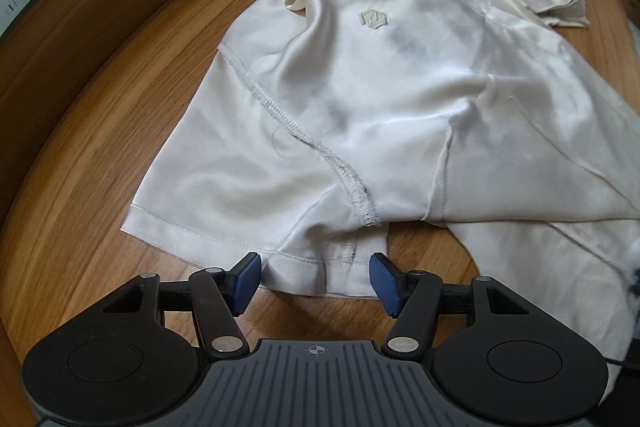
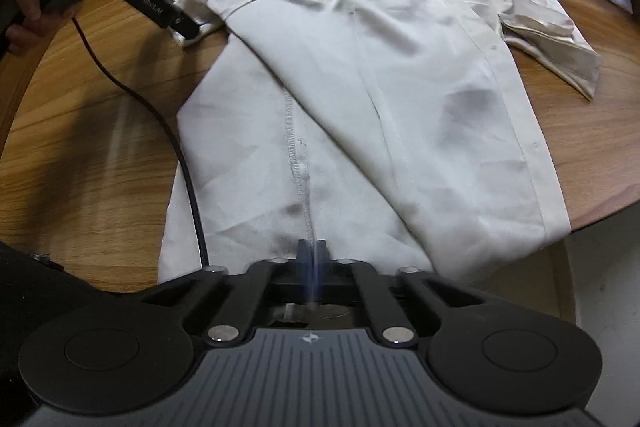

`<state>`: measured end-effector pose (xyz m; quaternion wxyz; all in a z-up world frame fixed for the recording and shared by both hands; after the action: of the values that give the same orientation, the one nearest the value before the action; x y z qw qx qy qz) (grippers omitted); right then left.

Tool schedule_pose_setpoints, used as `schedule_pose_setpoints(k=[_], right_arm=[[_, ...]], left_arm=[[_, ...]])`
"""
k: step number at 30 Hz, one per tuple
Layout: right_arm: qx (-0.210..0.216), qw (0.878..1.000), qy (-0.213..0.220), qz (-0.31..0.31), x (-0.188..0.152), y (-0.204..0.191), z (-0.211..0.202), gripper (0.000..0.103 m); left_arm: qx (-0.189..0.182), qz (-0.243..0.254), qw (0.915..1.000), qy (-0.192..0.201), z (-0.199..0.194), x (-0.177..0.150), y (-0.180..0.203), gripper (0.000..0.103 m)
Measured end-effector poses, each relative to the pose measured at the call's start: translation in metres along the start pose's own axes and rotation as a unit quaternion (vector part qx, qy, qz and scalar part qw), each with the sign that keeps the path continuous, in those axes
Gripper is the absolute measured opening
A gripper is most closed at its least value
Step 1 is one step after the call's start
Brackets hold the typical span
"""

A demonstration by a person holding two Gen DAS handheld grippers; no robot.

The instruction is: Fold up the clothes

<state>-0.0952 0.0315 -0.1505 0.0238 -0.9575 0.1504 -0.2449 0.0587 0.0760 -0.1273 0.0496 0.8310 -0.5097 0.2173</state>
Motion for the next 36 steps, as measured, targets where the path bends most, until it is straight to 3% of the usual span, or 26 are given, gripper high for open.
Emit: schedule_pose_setpoints(k=[1, 2, 3, 4, 10, 13, 16, 22, 27, 29, 31, 33, 36], right_arm=[[-0.004, 1.0, 0.001, 0.002, 0.0, 0.002, -0.001, 0.0], [-0.009, 1.0, 0.005, 0.004, 0.0, 0.005, -0.005, 0.0], [-0.017, 1.0, 0.011, 0.005, 0.001, 0.008, -0.011, 0.0], [-0.024, 1.0, 0.017, 0.006, 0.002, 0.012, -0.017, 0.0], [-0.074, 0.995, 0.073, 0.01, 0.015, 0.039, -0.067, 0.0], [-0.046, 0.994, 0.09, 0.028, 0.028, 0.05, -0.095, 0.0], [0.01, 0.995, 0.094, 0.033, 0.037, 0.048, -0.112, 0.0], [0.111, 0.993, 0.05, -0.001, 0.035, 0.017, -0.097, 0.0], [0.14, 0.99, 0.017, -0.025, 0.033, -0.002, -0.071, 0.003], [0.138, 0.99, 0.02, -0.024, 0.038, 0.003, -0.072, 0.007], [0.126, 0.992, 0.029, -0.012, 0.045, 0.018, -0.076, 0.012], [0.114, 0.993, 0.038, 0.001, 0.052, 0.033, -0.081, 0.025], [0.082, 0.995, 0.051, 0.027, 0.062, 0.068, -0.085, 0.028]], left_arm=[[0.006, -0.002, 1.0, 0.002, -0.002, 0.0, -0.001, 0.036], [0.015, -0.004, 0.9999, 0.0, -0.003, 0.002, -0.002, 0.026], [0.026, -0.007, 0.9996, -0.002, -0.004, 0.003, -0.003, 0.008], [0.034, -0.011, 0.9994, 0.001, -0.006, 0.005, -0.007, 0.005], [0.066, -0.019, 0.9965, 0.049, -0.036, 0.032, -0.027, 0.005], [0.083, 0.004, 0.9939, 0.073, -0.054, 0.047, -0.028, 0.005], [0.112, 0.04, 0.9896, 0.08, -0.062, 0.052, -0.028, 0.005], [0.129, 0.024, 0.9908, 0.033, -0.041, 0.027, -0.046, 0.005], [0.132, -0.001, 0.9911, -0.016, -0.018, 0.0, -0.057, 0.012], [0.126, -0.02, 0.9915, -0.026, -0.014, -0.007, -0.062, 0.017], [0.116, -0.041, 0.9921, -0.023, -0.015, -0.008, -0.068, 0.031], [0.115, -0.056, 0.9917, -0.013, -0.02, -0.003, -0.072, 0.034], [0.109, -0.076, 0.9911, 0.002, -0.028, 0.009, -0.075, 0.037]])
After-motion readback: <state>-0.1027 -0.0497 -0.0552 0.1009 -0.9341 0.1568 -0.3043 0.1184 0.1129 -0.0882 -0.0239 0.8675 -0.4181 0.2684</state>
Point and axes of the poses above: each gripper's, at about its wrist camera, not at the fingertips, and z roughly the way its jaws point, y to its right, x to its top, the point moved 1 cm from there along z, roughly the way its jaws point, and after that the axes turned 5 degrees about y, right-handed, at the moved point
